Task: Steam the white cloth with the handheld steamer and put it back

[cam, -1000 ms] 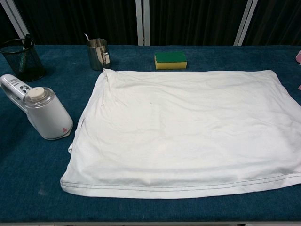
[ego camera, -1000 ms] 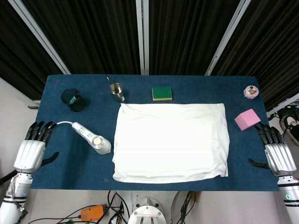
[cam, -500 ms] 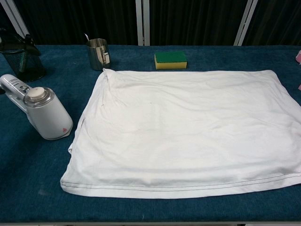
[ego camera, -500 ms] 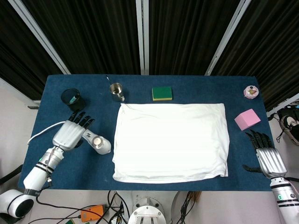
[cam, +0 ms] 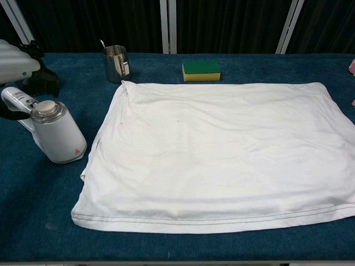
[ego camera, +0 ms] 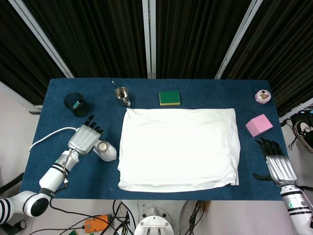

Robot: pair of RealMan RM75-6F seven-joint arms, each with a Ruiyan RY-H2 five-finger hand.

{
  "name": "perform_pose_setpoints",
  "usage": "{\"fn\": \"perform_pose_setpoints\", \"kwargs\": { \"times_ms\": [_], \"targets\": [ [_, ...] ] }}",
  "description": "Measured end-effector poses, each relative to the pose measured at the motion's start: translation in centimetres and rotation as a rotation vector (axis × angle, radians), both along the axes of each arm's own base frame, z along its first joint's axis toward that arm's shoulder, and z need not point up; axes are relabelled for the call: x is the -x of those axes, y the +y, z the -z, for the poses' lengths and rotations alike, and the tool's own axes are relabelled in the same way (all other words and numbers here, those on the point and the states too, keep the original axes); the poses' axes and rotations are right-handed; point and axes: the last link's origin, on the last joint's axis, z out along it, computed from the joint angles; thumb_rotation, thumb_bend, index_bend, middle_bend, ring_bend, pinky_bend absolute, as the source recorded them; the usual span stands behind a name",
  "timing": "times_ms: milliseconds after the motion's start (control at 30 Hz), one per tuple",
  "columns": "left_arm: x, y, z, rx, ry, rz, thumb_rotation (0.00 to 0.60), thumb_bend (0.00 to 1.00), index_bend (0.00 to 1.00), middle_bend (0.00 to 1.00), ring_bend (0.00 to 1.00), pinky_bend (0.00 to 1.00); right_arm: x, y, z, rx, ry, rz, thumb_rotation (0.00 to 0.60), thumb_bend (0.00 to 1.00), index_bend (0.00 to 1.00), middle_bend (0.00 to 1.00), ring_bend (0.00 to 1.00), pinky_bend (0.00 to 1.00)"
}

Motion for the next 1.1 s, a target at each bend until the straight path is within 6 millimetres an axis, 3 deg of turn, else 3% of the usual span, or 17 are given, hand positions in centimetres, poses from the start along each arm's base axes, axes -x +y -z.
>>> {"fn": "perform_pose_setpoints", "kwargs": {
  "times_ms": [233, 767, 1100],
  "targets": [
    [0.0, 0.5, 0.8, 0.012, 0.051, 0.003, 0.600, 0.18, 0.40, 0.41, 0.30, 0.00, 0.4, 0.1, 0.1, -0.002, -0.007, 0.012, 0.600, 0.13, 0.00, 0.00, 0.00, 0.05],
    [1.0, 0.9, 1.2, 0.024, 0.091, -0.080, 0.600, 0.18, 0.40, 0.42, 0.31, 0.00, 0.7, -0.1, 0.4, -0.013, -0.011, 0.018, 0.600, 0.13, 0.00, 0.00, 0.00, 0.05],
    [1.4, 1.5, 1.6, 0.032, 0.133, -0.098, 0.600, 0.18, 0.53, 0.56, 0.42, 0.00, 0.8, 0.1, 0.5, -0.014, -0.014, 0.026, 0.600, 0.13, 0.00, 0.00, 0.00, 0.05]
  ]
}}
